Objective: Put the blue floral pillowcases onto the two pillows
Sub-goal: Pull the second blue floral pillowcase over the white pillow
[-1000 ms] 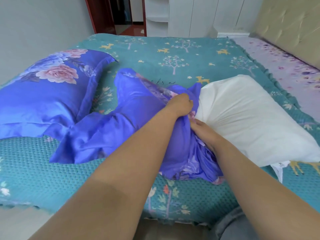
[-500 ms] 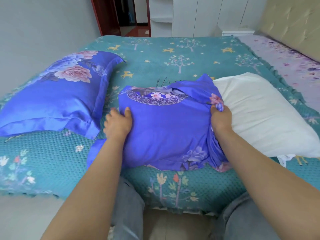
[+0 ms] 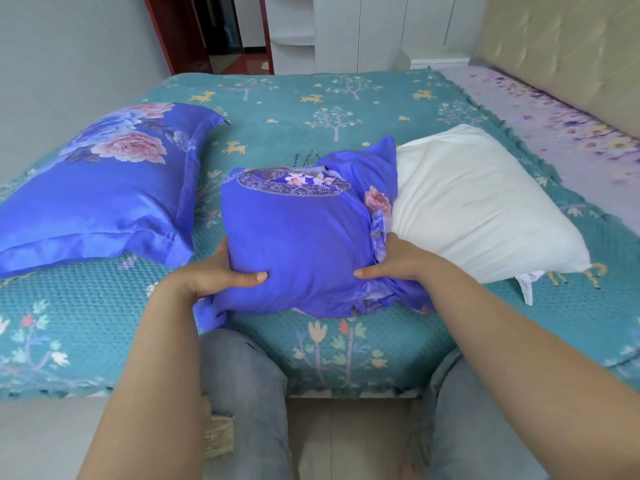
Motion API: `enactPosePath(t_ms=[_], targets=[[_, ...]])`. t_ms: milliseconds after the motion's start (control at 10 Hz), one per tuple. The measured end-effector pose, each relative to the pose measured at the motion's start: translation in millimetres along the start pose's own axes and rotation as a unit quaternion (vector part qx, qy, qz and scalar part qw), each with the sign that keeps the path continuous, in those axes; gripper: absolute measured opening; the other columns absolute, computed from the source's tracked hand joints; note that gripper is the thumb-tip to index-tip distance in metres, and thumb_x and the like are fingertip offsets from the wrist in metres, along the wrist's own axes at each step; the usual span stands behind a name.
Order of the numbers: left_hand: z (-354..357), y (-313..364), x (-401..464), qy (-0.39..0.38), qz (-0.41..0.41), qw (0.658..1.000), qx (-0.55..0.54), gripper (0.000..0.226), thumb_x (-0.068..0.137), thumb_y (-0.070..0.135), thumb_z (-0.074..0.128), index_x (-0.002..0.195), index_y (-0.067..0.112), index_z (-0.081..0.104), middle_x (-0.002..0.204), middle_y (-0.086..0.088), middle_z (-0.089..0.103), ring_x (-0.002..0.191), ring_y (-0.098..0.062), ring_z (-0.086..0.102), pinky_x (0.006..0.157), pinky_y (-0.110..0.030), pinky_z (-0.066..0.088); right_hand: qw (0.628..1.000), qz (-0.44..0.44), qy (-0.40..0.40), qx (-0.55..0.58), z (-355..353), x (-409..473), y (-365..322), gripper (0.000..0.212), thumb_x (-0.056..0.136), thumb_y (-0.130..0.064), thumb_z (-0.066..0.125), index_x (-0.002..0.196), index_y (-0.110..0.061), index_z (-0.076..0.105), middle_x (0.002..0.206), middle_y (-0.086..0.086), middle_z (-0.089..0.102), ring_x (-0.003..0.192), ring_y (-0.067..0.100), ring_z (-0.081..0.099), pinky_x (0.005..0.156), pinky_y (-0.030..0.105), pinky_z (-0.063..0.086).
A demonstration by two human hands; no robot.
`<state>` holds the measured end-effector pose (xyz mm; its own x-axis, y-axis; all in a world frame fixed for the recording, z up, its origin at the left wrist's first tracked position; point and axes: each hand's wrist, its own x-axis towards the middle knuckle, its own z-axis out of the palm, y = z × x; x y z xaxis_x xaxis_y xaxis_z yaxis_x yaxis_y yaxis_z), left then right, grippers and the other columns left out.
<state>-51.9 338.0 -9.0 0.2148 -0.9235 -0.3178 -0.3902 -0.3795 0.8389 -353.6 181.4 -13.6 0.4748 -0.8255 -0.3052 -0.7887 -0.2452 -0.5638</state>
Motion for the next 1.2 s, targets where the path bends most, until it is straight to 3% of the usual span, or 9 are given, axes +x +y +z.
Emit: enactPosePath(t_ms=[100,200,400,500,700,800,1000,1100,1200], targets=[[4,12,0,0.094,0.054,0.991,-0.075,0.109,0.070,0.025,0.083,0.151,0.031,0.010,0.142,0.009,0.041,0.125,-0.009,0.047,0.107,-0.032,0.038,0.989,-0.014,0.063,-0.135,25,-11,2,0.126,0.063,-0.055,0.079,0.149,-0.001,0.004,0.146,0.017,0.028,0.135,0.029,0.032,0.109,0.036,0.031],[14,29,-1,0.183,0.103,0.961,-0.179,0.078,0.083,0.007,0.069,0.147,0.023,0.028,0.132,0.004,0.050,0.114,-0.010,0.054,0.097,-0.027,0.044,0.938,-0.009,0.255,-0.234,36,-23,14,0.090,0.076,-0.043,0.071,0.143,-0.005,0.025,0.131,0.014,0.046,0.121,0.030,0.046,0.095,0.040,0.038],[15,52,2,0.200,0.098,0.882,-0.416,0.033,0.095,0.006,0.046,0.126,0.011,0.056,0.113,-0.011,0.066,0.090,-0.022,0.066,0.063,-0.026,0.057,0.942,0.073,0.325,-0.048,-13,-42,32,0.031,0.085,-0.020,0.051,0.112,-0.005,0.051,0.117,0.019,0.052,0.108,0.039,0.052,0.083,0.043,0.043],[16,75,-9,0.203,0.049,0.843,-0.496,0.014,0.094,0.015,0.044,0.096,0.015,0.058,0.063,0.000,0.071,0.052,-0.013,0.067,0.047,-0.023,0.055,0.921,0.059,0.378,0.073,-46,-51,10,0.023,0.086,-0.019,0.048,0.105,-0.006,0.049,0.106,0.020,0.061,0.098,0.038,0.058,0.074,0.037,0.039],[-13,149,-52,0.207,0.223,0.762,-0.572,0.042,0.089,0.014,0.042,0.056,0.010,0.069,0.056,-0.006,0.066,0.053,-0.020,0.065,0.056,-0.026,0.055,0.835,-0.059,0.532,0.131,-123,-84,-72,0.024,0.082,-0.012,0.045,0.106,-0.014,0.046,0.097,0.010,0.063,0.088,0.034,0.057,0.063,0.032,0.031],[-35,179,-66,0.235,0.273,0.669,-0.650,0.032,0.098,0.020,0.039,0.079,0.012,0.064,0.076,-0.006,0.067,0.071,-0.016,0.067,0.063,-0.025,0.055,0.796,-0.139,0.580,0.104,-166,-101,-123,0.030,0.079,-0.012,0.046,0.108,-0.018,0.050,0.098,0.005,0.063,0.088,0.029,0.056,0.065,0.031,0.032],[-1,179,-29,0.337,0.250,0.870,-0.259,0.053,0.095,0.040,0.049,0.141,0.015,0.039,0.140,0.001,0.044,0.128,-0.011,0.043,0.106,-0.023,0.032,0.890,-0.107,0.425,0.123,-179,-49,-134,0.053,0.083,-0.016,0.054,0.134,-0.017,0.039,0.118,0.007,0.056,0.102,0.023,0.059,0.083,0.026,0.043],[57,130,15,0.207,0.145,0.967,0.015,0.082,0.082,0.068,0.049,0.145,0.018,0.033,0.152,-0.005,0.030,0.141,-0.020,0.028,0.117,-0.035,0.021,0.975,-0.044,0.218,0.001,-115,-9,-92,0.063,0.086,-0.046,0.059,0.135,-0.009,0.044,0.135,0.011,0.048,0.116,0.023,0.052,0.095,0.027,0.042],[104,84,32,0.124,0.046,0.947,0.294,0.076,0.089,0.063,0.039,0.150,0.025,0.016,0.159,-0.005,0.006,0.146,-0.022,0.008,0.119,-0.038,0.009,0.989,0.017,0.101,-0.107,-48,2,-40,0.077,0.085,-0.061,0.051,0.137,-0.006,0.041,0.143,0.014,0.042,0.130,0.029,0.042,0.107,0.036,0.034]])
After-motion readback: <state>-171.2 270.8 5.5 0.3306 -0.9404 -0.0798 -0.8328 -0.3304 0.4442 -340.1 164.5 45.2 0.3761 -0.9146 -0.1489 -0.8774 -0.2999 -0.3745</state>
